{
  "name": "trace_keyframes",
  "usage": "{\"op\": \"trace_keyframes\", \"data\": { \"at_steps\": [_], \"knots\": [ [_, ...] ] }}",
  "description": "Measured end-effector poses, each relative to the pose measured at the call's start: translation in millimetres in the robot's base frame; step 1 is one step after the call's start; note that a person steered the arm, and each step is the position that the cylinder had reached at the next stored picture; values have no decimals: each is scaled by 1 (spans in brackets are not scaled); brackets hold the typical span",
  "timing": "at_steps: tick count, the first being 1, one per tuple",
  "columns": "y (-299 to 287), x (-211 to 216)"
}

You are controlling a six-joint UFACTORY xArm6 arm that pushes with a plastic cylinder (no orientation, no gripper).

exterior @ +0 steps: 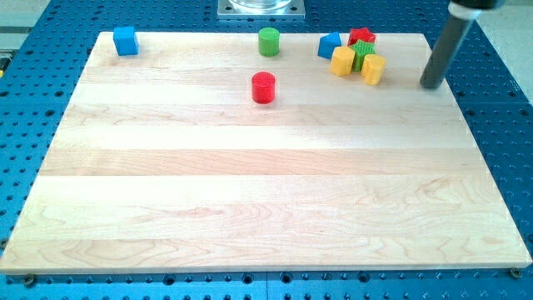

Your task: Separate the group of blocks

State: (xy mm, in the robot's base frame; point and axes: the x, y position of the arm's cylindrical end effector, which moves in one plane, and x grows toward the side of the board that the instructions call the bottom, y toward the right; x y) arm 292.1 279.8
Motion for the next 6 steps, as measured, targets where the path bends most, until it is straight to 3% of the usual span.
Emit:
{"op": "trace_keyframes", "data": {
  "at_steps": [1,2,4,5,6],
  "knots": [
    [-30,-56],
    [-91,-78],
    [-154,-63],
    [-160,-22],
    [-164,-15]
  ]
}}
